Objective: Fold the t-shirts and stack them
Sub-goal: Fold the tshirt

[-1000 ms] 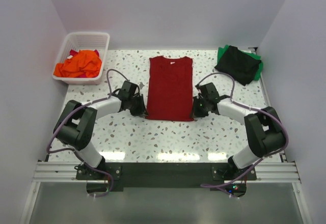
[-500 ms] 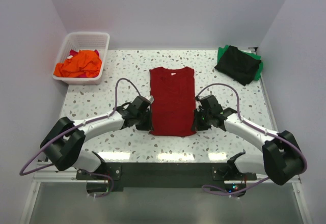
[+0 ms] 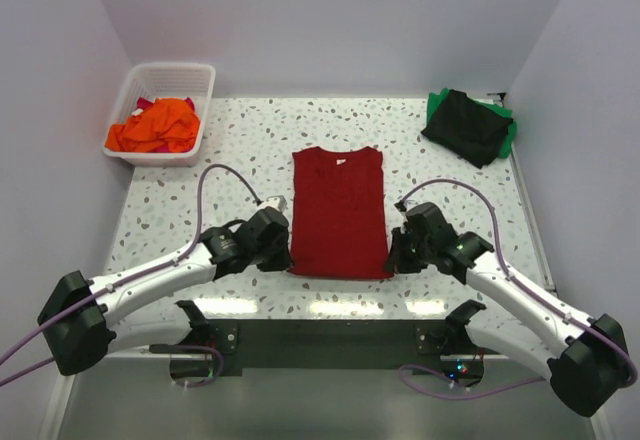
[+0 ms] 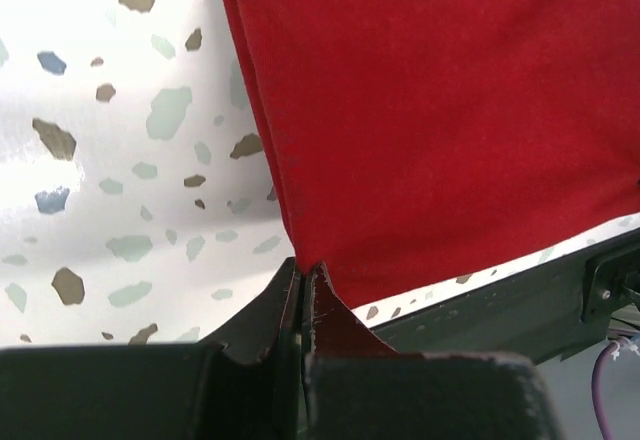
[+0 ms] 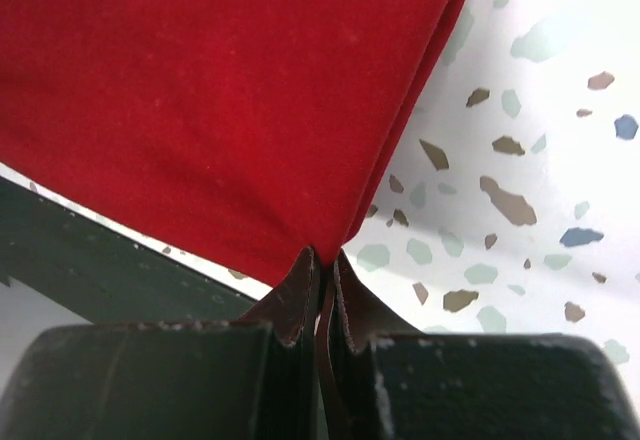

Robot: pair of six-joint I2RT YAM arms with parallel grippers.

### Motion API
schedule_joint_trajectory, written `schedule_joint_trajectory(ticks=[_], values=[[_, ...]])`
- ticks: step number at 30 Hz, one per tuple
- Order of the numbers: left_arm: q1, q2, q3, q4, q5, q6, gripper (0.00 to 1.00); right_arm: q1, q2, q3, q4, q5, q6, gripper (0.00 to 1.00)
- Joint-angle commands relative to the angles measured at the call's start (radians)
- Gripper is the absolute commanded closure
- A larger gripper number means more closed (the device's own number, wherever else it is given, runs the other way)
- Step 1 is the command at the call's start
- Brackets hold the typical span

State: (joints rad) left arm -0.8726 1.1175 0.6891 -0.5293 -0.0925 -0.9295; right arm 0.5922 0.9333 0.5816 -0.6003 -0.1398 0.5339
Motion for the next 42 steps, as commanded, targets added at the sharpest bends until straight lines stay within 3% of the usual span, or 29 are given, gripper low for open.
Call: schedule_joint_trajectory(ticks=[1, 12, 29, 42], values=[[-0.037, -0.021, 0.032, -0.098, -0.085, -0.068, 1.0, 0.011, -0.024, 0.041, -0.108, 0.039, 0.028, 1.0], [-0.072, -0.028, 0.165, -0.207, -0.239, -0.108, 1.0, 0.015, -0.065, 0.178, -0.156, 0.12, 0.061, 1.0], [-0.065, 0.179, 0.446, -0.333, -0.481, -0.172, 1.0, 0.012, 0.096, 0.371, -0.087, 0.35, 0.08, 1.0], [0.064, 0.33, 0.595, -0.275, -0.517, -0.048, 1.0, -0.06, 0.266, 0.495, 0.059, 0.411, 0.002, 1.0]])
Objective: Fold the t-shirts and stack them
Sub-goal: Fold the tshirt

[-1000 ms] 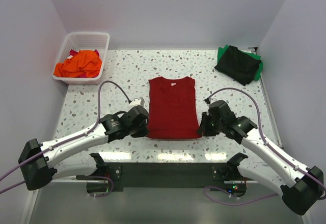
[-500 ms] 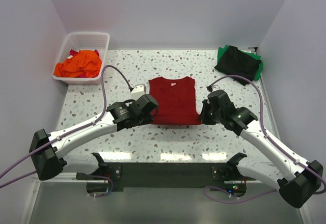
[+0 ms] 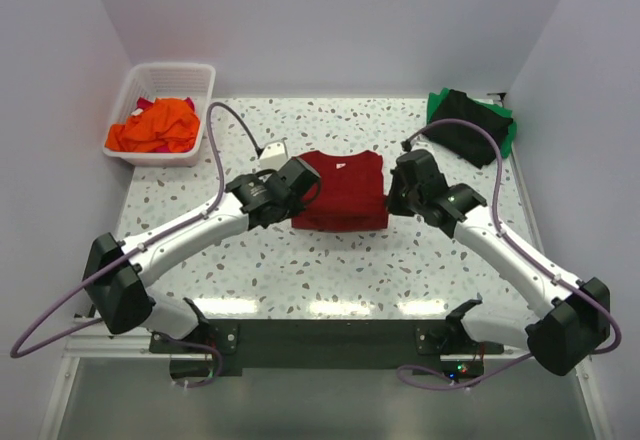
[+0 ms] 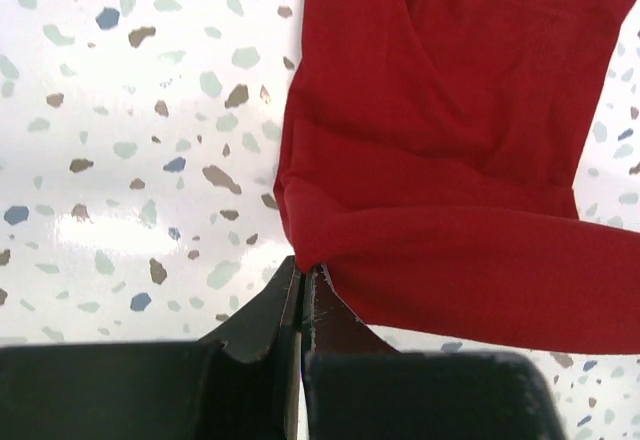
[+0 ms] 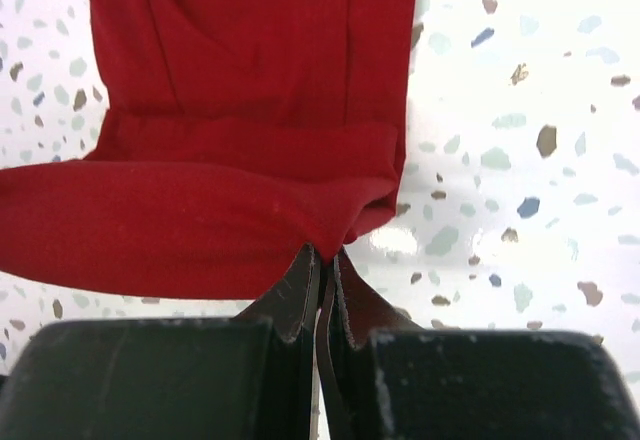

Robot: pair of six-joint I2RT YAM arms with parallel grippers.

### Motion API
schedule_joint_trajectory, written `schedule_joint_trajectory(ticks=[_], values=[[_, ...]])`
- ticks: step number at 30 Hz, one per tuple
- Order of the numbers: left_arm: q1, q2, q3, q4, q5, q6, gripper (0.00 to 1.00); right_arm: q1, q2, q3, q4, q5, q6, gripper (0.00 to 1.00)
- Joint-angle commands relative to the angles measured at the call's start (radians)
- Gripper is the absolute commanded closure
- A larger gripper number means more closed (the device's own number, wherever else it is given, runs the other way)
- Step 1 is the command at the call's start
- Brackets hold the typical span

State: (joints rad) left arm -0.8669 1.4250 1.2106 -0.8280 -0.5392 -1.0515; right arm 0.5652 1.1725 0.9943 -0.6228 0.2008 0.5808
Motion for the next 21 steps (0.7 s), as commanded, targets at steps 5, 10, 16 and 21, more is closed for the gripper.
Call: schedule_joint_trajectory(ticks=[5, 10, 16, 21], values=[[0.126, 0.083, 0.116, 0.102, -0.036, 0.152, 1.0, -0.063, 0.131, 0.142, 0.12, 0.068, -0.071, 1.0], [0.163, 0.192, 0.188, 0.119, -0.018, 0.225, 1.0, -0.099, 0.226, 0.193, 0.167, 0.051, -0.085, 1.0], [0.184, 0.322, 0.273, 0.167, -0.018, 0.275, 1.0, -0.128, 0.343, 0.245, 0.201, 0.042, -0.091, 1.0], [0.212, 0.429, 0.34, 0.173, -0.016, 0.289, 1.0, -0.146, 0.433, 0.288, 0.236, 0.037, -0.098, 1.0]])
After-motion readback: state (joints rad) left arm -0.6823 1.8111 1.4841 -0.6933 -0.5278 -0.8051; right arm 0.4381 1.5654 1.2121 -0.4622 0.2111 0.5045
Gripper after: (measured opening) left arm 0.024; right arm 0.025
